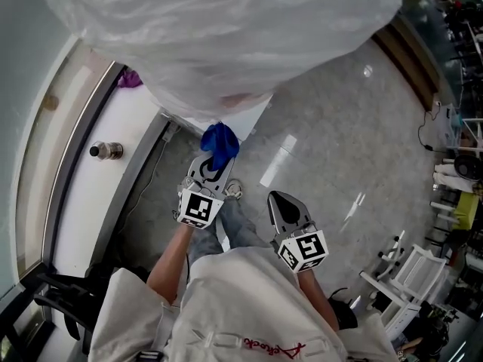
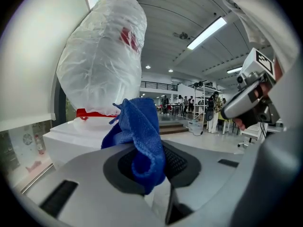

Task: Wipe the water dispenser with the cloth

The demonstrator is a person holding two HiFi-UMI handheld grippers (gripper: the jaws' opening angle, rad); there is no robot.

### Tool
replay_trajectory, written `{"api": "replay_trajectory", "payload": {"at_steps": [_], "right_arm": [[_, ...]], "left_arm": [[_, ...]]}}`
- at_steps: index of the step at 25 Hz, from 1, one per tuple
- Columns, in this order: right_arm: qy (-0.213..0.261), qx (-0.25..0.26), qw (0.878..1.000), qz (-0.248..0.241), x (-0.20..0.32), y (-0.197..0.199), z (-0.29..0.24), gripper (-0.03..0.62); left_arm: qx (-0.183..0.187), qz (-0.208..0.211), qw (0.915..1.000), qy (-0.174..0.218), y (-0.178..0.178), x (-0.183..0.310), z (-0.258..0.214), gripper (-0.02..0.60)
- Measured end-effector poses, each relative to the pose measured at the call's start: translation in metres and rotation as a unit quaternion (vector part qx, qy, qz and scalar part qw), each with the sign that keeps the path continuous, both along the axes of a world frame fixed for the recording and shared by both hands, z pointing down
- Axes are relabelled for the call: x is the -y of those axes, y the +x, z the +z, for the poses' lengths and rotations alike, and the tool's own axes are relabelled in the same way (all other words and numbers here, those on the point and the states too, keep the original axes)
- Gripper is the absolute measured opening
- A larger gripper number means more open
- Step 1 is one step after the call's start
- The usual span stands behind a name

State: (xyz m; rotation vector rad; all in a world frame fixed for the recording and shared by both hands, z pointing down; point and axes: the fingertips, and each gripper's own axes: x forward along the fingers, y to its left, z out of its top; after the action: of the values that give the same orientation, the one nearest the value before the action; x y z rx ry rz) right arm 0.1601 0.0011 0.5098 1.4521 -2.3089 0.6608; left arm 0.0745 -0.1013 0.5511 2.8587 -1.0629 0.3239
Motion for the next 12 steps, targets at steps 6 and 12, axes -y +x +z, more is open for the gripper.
{"api": "replay_trajectory", "payload": {"at_steps": [6, 12], "right_arm": [[-0.004, 0.016, 0.999, -0.029, 0.008, -0.022, 0.004, 0.015], [-0.002, 0.035, 0.996, -0.079, 0.029, -0.063, 0.004, 0.015]], "left_arm": [[0.009, -0.066, 0.9978, -0.001, -0.062, 0.021, -0.007, 0.086], [0.02, -0.157, 0.9874, -0.003, -0.147, 0.05, -0.011, 0.086]]}}
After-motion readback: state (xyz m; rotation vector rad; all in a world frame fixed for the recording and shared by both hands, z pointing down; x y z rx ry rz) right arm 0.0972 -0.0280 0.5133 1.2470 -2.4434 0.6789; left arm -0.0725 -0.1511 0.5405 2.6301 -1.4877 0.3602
